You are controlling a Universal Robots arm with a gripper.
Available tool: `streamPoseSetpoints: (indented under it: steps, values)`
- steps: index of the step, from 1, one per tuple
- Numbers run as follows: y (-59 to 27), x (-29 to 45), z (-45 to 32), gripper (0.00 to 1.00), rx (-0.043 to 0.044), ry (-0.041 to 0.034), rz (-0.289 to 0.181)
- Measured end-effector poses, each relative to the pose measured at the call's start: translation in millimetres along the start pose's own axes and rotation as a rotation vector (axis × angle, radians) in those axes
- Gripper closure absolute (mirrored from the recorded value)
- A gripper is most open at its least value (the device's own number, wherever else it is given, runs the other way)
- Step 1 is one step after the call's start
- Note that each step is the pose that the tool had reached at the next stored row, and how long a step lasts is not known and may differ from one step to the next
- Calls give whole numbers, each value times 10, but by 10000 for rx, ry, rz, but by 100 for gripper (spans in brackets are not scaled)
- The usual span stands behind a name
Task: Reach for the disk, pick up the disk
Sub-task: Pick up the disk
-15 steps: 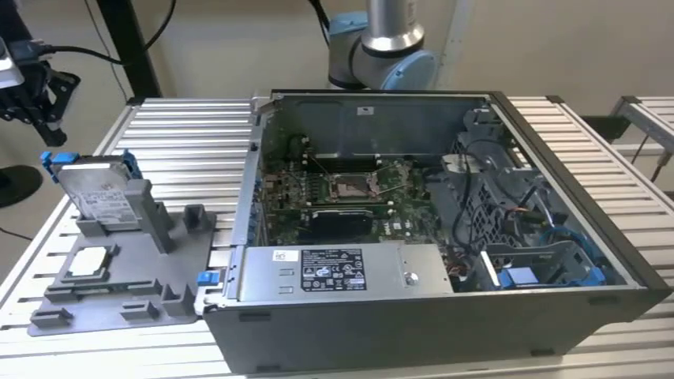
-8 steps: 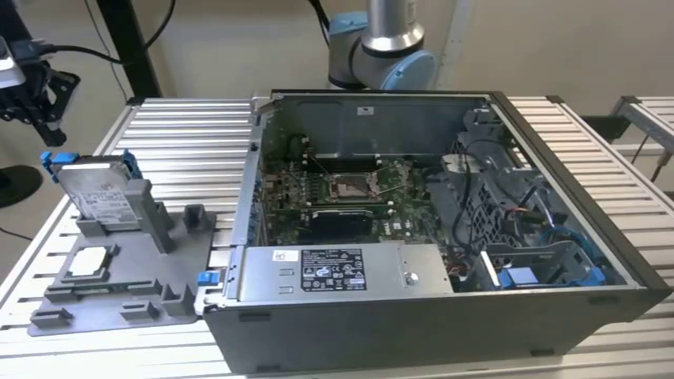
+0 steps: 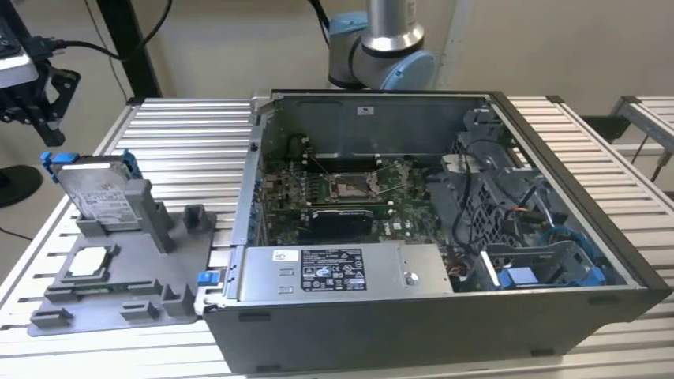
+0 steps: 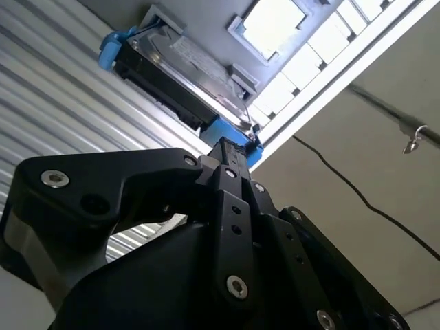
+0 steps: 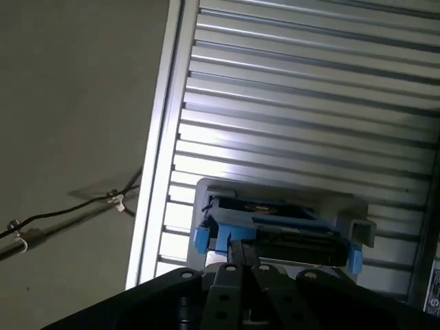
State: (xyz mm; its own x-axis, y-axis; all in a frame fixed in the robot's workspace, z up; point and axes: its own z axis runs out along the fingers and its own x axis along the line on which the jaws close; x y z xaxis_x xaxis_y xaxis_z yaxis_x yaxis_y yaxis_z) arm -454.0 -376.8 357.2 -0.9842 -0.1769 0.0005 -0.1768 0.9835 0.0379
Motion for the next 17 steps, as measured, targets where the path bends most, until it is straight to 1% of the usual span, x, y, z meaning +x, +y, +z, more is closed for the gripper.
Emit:
streamPoseSetpoints:
  steps: [13,17]
  values:
    - [0,0,-1,100,4,91,-2358]
    - [0,0,0,100,18,122,-3082]
